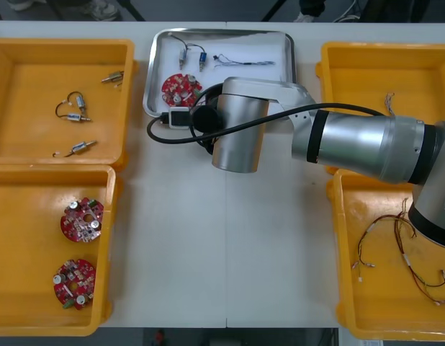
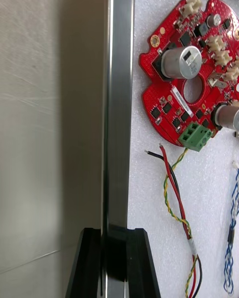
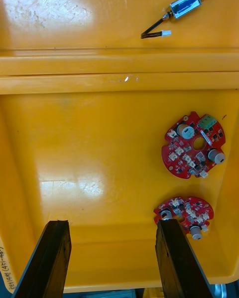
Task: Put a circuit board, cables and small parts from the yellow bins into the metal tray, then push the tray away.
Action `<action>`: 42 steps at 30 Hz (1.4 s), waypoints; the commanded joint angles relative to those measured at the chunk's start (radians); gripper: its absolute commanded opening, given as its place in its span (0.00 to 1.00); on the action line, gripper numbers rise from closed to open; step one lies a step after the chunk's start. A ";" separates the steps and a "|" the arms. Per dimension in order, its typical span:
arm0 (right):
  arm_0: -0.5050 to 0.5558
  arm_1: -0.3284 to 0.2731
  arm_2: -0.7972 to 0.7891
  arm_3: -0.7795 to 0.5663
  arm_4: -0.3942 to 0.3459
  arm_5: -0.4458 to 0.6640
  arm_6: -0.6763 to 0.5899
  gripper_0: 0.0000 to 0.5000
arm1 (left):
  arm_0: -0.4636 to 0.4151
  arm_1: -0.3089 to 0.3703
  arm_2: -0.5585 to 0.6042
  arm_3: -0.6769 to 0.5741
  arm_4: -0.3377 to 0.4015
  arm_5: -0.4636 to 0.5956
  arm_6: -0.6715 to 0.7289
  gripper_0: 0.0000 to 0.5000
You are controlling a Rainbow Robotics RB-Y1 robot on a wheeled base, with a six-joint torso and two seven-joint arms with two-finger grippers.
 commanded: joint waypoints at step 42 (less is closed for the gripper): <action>0.208 0.029 -0.430 -0.574 -0.040 0.713 -0.070 1.00 | 0.016 0.047 0.022 -0.025 0.001 0.006 -0.098 1.00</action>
